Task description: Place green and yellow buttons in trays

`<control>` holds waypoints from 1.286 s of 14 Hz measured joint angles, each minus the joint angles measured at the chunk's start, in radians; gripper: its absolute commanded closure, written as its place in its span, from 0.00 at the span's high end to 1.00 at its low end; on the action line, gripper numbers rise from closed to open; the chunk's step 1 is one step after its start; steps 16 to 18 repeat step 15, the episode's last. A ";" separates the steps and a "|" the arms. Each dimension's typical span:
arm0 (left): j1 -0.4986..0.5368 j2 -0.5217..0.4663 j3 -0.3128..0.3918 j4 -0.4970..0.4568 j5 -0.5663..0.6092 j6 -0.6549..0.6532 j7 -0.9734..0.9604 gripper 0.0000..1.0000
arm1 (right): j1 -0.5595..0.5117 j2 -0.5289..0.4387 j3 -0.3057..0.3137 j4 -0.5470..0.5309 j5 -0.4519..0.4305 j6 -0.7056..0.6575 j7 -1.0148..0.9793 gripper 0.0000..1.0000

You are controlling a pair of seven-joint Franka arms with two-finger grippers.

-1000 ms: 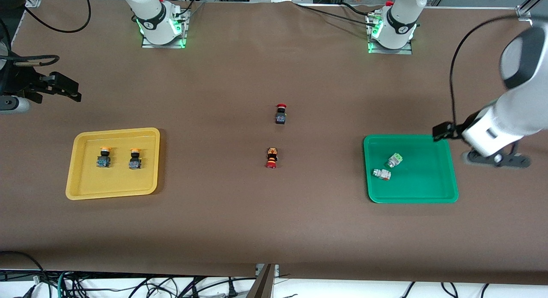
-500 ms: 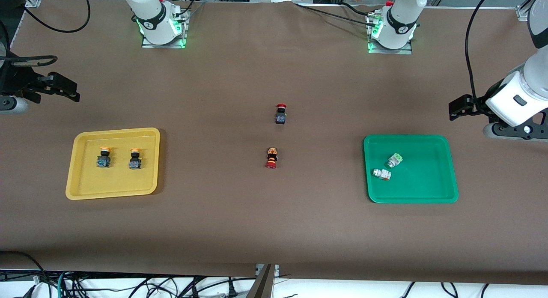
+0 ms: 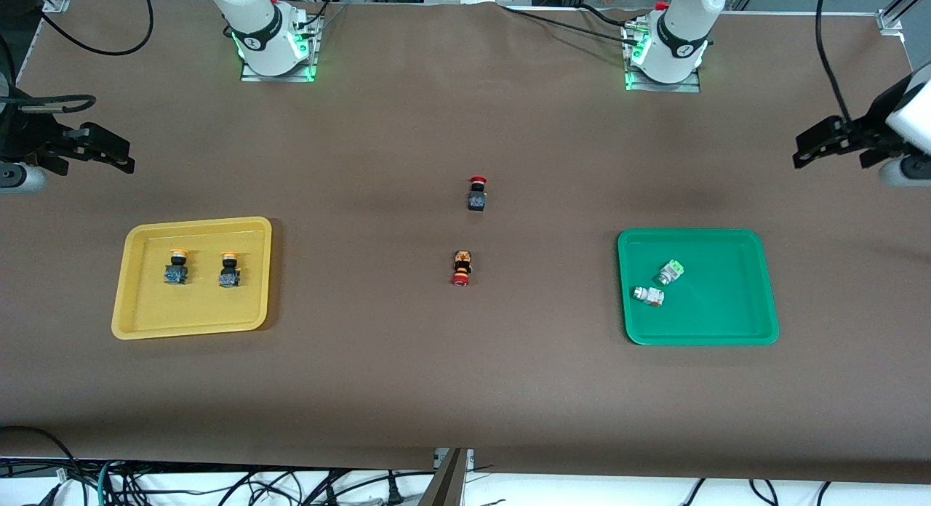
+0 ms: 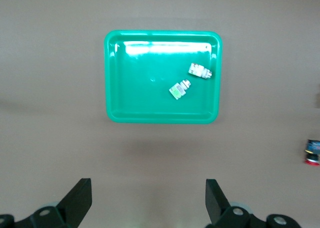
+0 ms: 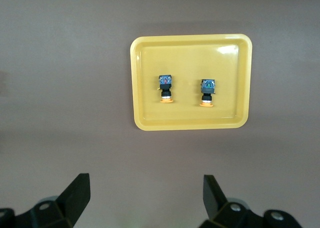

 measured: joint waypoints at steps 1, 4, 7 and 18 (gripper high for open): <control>-0.003 -0.021 0.010 -0.024 -0.012 0.007 0.004 1.00 | 0.000 0.000 0.000 0.000 0.000 0.000 0.000 1.00; -0.011 -0.032 0.010 -0.040 -0.020 0.030 0.006 1.00 | -0.001 0.000 0.000 0.000 0.000 0.000 0.000 1.00; -0.016 -0.032 0.010 -0.040 -0.020 0.034 0.006 1.00 | -0.001 0.000 -0.001 0.000 0.000 0.000 0.000 1.00; -0.016 -0.030 0.011 -0.044 -0.020 0.034 0.006 1.00 | -0.001 0.005 -0.004 0.000 0.000 0.001 0.000 1.00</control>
